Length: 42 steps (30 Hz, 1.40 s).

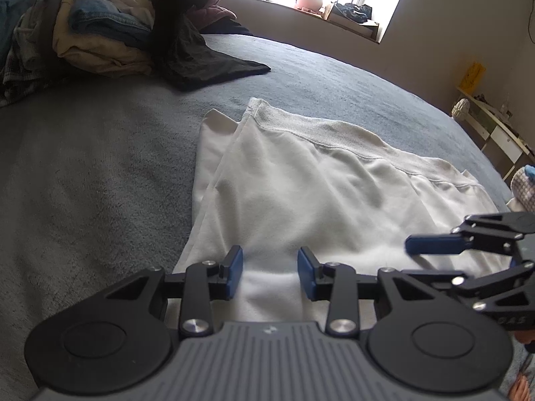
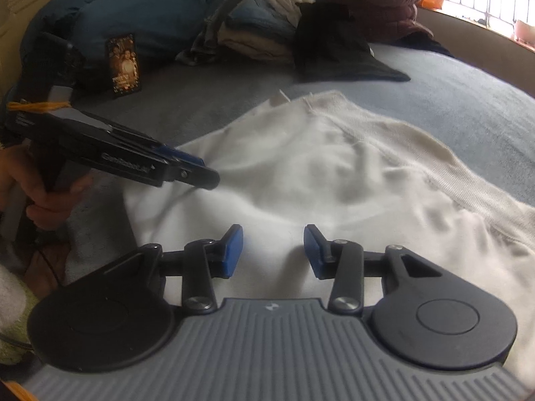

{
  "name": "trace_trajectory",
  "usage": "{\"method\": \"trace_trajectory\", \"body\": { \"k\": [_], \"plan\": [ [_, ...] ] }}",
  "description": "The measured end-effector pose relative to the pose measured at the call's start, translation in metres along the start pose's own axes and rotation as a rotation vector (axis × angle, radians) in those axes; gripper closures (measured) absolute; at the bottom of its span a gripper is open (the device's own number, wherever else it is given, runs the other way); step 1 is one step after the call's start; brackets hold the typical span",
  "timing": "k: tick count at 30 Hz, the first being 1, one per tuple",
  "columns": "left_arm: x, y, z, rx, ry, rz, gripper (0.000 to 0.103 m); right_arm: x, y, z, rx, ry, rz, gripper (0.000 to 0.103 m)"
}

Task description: Fold clothes

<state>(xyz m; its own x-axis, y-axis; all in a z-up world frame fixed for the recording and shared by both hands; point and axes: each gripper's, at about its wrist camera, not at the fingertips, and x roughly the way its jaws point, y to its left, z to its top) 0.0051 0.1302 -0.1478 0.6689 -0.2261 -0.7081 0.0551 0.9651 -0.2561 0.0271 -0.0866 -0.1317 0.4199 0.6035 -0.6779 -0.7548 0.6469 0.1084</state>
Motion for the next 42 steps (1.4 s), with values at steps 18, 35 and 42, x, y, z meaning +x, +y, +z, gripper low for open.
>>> {"method": "trace_trajectory", "body": {
  "k": [18,35,42],
  "plan": [
    [0.0,-0.002,0.0,-0.02,-0.011,0.011,0.064,-0.03,0.005,-0.012,0.077,-0.048,0.05,0.103],
    [-0.002,-0.001,0.001,-0.042,-0.008,0.016,0.064,-0.059,0.009,-0.013,0.116,-0.107,0.061,0.101],
    [-0.001,0.0,0.001,-0.047,-0.007,0.012,0.064,-0.017,0.022,-0.003,0.074,-0.048,0.068,0.084]
  ]
}}
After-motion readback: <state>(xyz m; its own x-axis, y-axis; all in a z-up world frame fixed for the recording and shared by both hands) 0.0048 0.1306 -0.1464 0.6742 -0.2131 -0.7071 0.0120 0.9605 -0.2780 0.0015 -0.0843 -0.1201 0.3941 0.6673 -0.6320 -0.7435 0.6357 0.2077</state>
